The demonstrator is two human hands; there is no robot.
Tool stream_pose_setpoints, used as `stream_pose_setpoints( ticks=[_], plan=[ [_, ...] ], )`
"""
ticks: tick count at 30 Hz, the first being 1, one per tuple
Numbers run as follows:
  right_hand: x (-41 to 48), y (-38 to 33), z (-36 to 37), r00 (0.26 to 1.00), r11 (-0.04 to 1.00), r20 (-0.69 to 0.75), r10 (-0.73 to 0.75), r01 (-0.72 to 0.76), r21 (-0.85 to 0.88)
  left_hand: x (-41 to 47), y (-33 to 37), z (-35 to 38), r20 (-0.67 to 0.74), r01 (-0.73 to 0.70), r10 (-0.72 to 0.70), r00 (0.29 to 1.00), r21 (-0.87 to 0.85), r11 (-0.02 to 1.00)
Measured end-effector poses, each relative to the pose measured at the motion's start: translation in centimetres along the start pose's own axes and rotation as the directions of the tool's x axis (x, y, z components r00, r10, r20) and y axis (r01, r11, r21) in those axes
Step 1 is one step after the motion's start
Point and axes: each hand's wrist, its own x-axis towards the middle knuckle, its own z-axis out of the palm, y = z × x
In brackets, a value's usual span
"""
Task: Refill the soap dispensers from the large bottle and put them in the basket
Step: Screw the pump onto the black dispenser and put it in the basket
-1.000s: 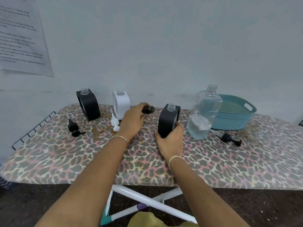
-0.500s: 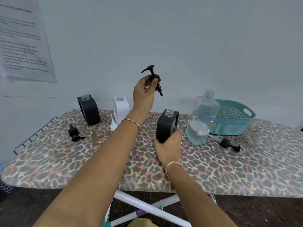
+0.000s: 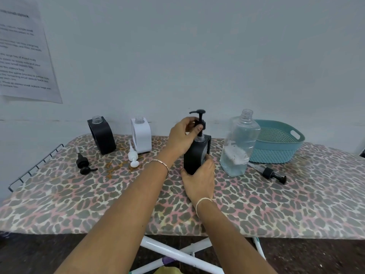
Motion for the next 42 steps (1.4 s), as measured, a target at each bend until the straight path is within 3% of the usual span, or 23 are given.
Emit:
stream_pose_setpoints(
  ticks=[2, 7, 15, 28, 31, 36, 42],
  plan=[
    [0.0, 0.0, 0.0, 1.0, 1.0, -0.005, -0.005, 0.005, 0.0, -0.6, -0.5, 0.2, 0.026, 0.007, -0.009, 1.0, 0.068, 0.998],
    [0.0, 0.2, 0.2, 1.0, 1.0, -0.02, -0.017, 0.017, 0.009, -1.2, -0.8, 0.5, -0.02, 0.038, -0.038, 0.999, 0.029, 0.999],
    [-0.1, 0.3, 0.4, 1.0, 1.0, -0.009, -0.007, 0.008, 0.027, -0.9, 0.5, 2.6, -0.237, 0.103, -0.088, 0.967, 0.048, 0.994],
    [0.0, 0.3, 0.5, 1.0, 1.0, -0.016, -0.017, 0.018, 0.003, -1.1, -0.6, 0.0, 0.093, 0.167, -0.161, 0.983, -0.062, 0.984],
    [0.0, 0.3, 0.4, 1.0, 1.0, -0.01, -0.024, 0.024, 0.011, -1.4, -0.4, 0.7, -0.017, 0.183, -0.188, 0.982, -0.145, 0.972],
    [0.0, 0.3, 0.5, 1.0, 0.999, -0.014, -0.003, 0.003, 0.05, -1.0, -0.3, 1.9, -0.234, 0.08, -0.056, 0.971, 0.093, 0.992],
    [0.1, 0.3, 0.7, 1.0, 0.999, -0.019, 0.0, 0.001, 0.035, -0.9, -1.0, 1.9, -0.177, 0.129, -0.121, 0.977, 0.035, 0.991]
  ],
)
